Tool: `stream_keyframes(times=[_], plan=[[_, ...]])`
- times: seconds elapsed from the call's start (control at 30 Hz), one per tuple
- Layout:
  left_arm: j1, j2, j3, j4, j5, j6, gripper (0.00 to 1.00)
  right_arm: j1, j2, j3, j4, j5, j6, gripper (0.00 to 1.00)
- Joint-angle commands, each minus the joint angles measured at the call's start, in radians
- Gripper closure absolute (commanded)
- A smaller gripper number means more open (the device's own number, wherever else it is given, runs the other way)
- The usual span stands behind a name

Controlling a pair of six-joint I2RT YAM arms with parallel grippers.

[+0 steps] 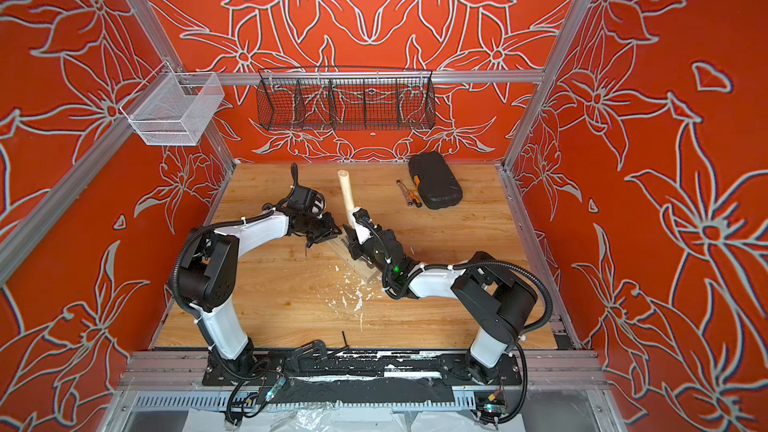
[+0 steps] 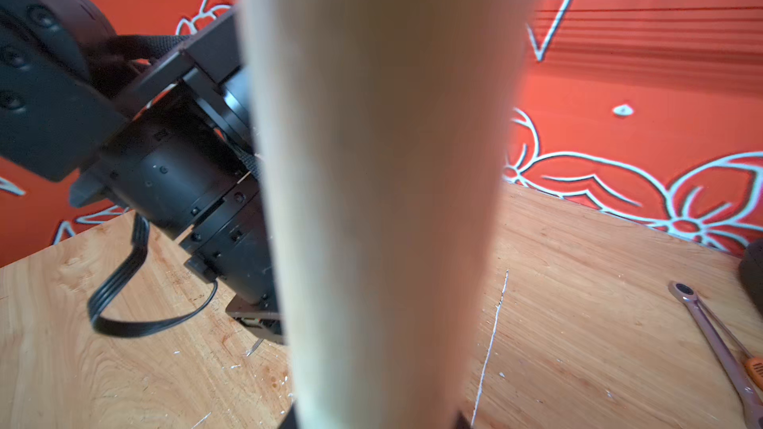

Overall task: Use a claw hammer to pull out a nail
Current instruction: Remove the nail from the mounting plate.

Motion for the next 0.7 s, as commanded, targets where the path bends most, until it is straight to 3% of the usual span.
stream_keyframes(times=[0.0, 0.2, 0.67], plan=[[0.000, 0.033, -0.045, -0.141, -0.071, 0.015, 0.78, -0.001, -0.006, 0.153, 0.171, -0.015, 0.007, 1.00], [-0.002, 0.013, -0.051, -0.144, -0.070, 0.021, 0.78, -0.013, 0.032, 0.247, 0.108, -0.032, 0.019, 1.00], [-0.004, -0.010, -0.066, -0.118, -0.047, 0.022, 0.78, -0.014, -0.050, 0.150, 0.106, -0.026, 0.001, 1.00]])
